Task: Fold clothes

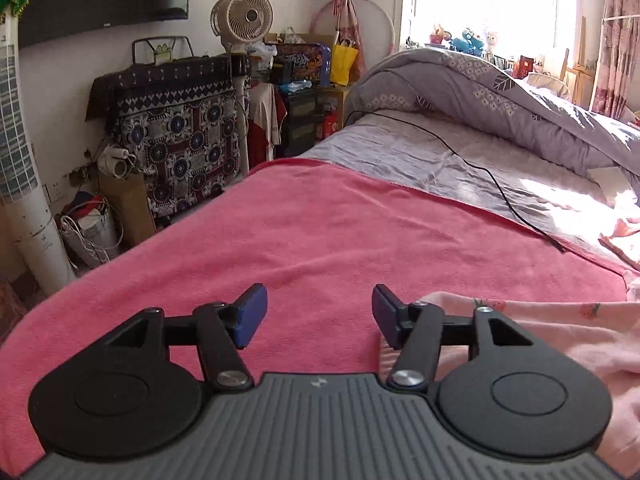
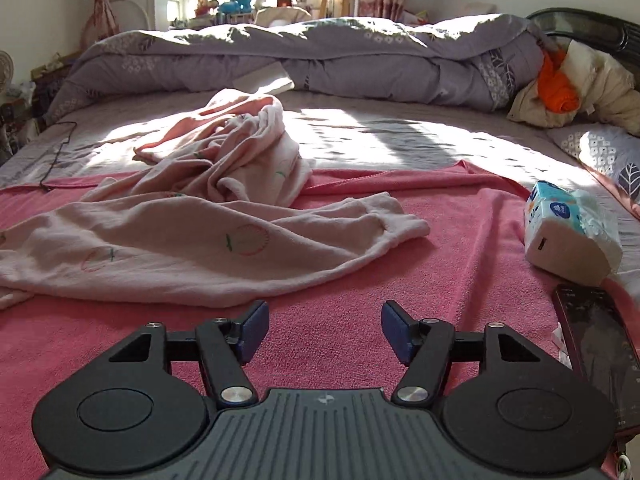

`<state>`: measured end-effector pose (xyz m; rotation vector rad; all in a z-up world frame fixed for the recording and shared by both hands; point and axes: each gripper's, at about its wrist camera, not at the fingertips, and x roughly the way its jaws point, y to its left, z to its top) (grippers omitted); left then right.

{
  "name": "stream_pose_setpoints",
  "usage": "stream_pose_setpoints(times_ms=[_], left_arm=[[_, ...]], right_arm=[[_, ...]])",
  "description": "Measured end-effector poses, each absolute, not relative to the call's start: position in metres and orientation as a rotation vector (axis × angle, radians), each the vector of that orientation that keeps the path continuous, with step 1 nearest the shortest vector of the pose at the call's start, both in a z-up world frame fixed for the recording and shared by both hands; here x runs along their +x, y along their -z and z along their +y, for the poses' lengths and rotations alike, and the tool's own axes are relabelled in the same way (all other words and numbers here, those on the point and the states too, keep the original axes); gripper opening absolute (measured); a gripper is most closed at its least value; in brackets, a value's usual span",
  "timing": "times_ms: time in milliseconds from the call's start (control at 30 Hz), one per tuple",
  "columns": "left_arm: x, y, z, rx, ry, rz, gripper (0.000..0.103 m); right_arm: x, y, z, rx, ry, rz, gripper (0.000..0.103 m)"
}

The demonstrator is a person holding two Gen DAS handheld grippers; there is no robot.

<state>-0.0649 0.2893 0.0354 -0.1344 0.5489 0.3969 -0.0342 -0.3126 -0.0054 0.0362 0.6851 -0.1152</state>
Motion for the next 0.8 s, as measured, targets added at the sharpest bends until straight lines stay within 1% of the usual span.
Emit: stream_pose_setpoints(times_ms=[67, 167, 233, 300, 333, 367, 467, 633, 700, 733, 767, 800], left_arm=[[-0.102, -0.041, 0.284, -0.093, -0.387, 0.507, 0.065], [-0.157, -0.038, 0.261, -0.014, -0.332, 0.474, 0.072], [-0.189, -0.029, 0.239, 0.043, -0.301, 0.452, 0.072], [-0.219, -0.018, 0.214, 0.105, -0.264, 0.408, 0.076], [-0.228, -0.014, 0.205, 0.128, -0.245, 0.397, 0.083], [-0.233, -0.01, 0.197, 0.142, -0.227, 0.397, 0.086], [-0.238, -0.001, 0.18, 0.171, -0.174, 0.413, 0.086], [-0.22, 0.012, 0.168, 0.178, -0.193, 0.458, 0.086], [-0.214, 0.018, 0.166, 0.16, -0.2, 0.478, 0.086], [-0.214, 0.022, 0.167, 0.15, -0.202, 0.483, 0.086], [-0.213, 0.023, 0.167, 0.141, -0.205, 0.483, 0.086], [-0.214, 0.024, 0.168, 0.136, -0.206, 0.48, 0.086]], right_arm=[[-0.071, -0.008, -0.31, 0.048, 0.055, 0.615, 0.074], [-0.129, -0.017, -0.295, 0.037, -0.056, 0.533, 0.079], [-0.164, -0.017, -0.284, 0.009, -0.099, 0.506, 0.082], [-0.197, -0.013, -0.276, -0.002, -0.121, 0.487, 0.084], [-0.211, -0.011, -0.274, 0.005, -0.128, 0.484, 0.084], [-0.228, -0.009, -0.273, 0.018, -0.135, 0.485, 0.085], [-0.263, -0.002, -0.274, 0.022, -0.168, 0.51, 0.087], [-0.299, 0.011, -0.256, -0.157, -0.157, 0.51, 0.088], [-0.301, 0.021, -0.247, -0.216, -0.099, 0.495, 0.085], [-0.3, 0.027, -0.242, -0.23, -0.102, 0.497, 0.078], [-0.296, 0.032, -0.239, -0.238, -0.12, 0.508, 0.067], [-0.292, 0.037, -0.235, -0.254, -0.138, 0.523, 0.058]])
